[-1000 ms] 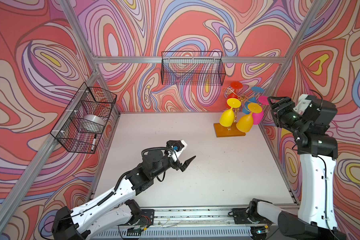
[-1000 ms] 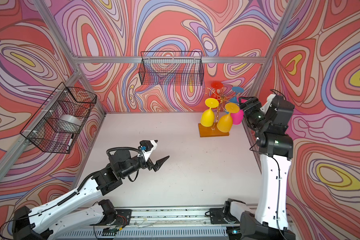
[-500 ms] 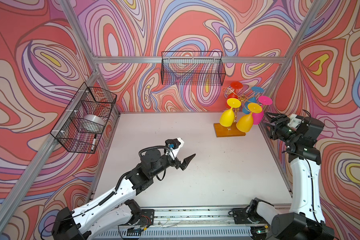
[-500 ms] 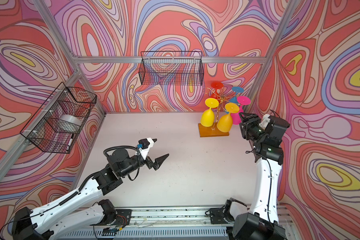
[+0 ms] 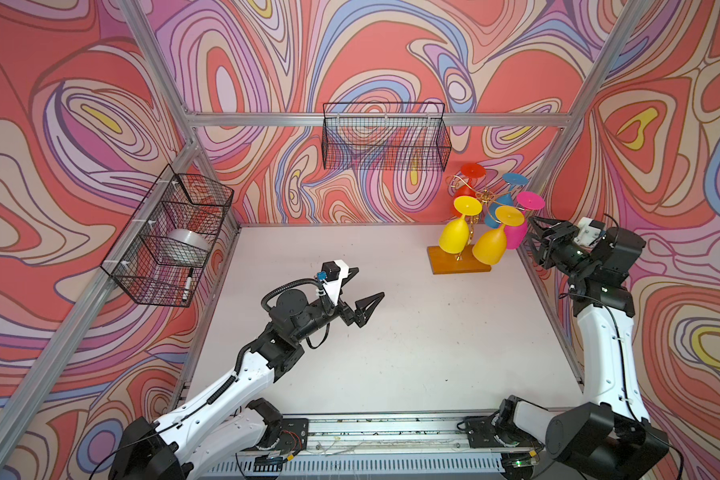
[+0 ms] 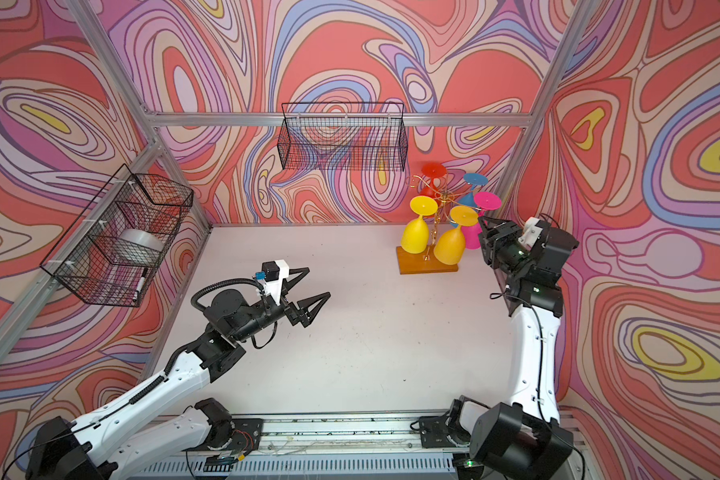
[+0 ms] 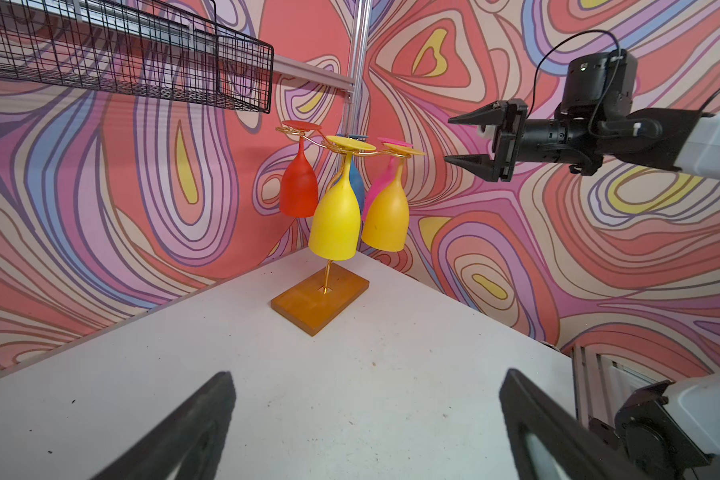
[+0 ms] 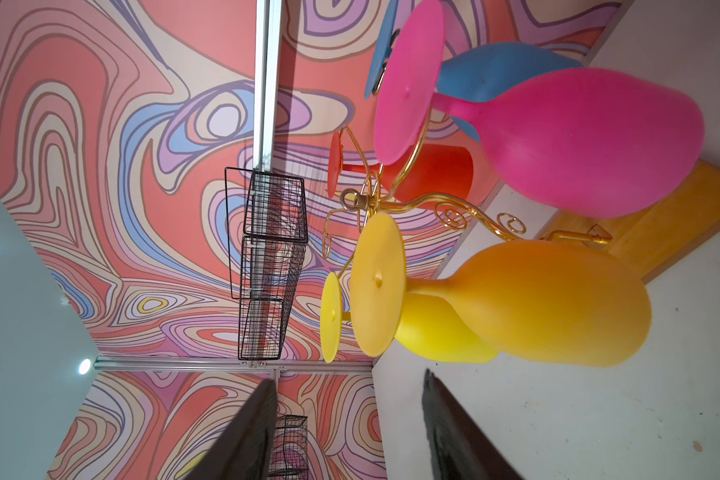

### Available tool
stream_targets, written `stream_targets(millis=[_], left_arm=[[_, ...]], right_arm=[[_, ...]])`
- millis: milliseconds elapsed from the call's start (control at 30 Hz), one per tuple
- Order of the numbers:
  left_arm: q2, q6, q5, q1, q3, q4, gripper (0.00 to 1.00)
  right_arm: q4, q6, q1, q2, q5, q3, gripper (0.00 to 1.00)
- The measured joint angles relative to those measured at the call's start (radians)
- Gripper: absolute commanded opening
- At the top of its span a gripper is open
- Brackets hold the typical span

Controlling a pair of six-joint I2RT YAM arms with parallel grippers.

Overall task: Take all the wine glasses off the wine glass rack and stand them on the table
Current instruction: 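Rotate the right gripper sideways and move it beside the orange-yellow glass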

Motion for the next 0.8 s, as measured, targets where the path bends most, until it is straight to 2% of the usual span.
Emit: stream_targets(millis=[100,500,800], left_arm=[[-0.001,-0.002,0.003,0.001,0.0,-0.001,1.0],[-0.004,-0.006,0.022,0.001,0.0,-0.002,1.0],[-0.003,-0.015,0.044,0.001,0.0,-0.002,0.99]], right_arm=[[0.006,-0.002,0.0,0.023,0.0,0.001,0.52],[0.009,-0.009,0.003,0.085,-0.003,0.05,0.47],[0.013,-0.009,0.055,0.116,0.01,0.063,0.44]])
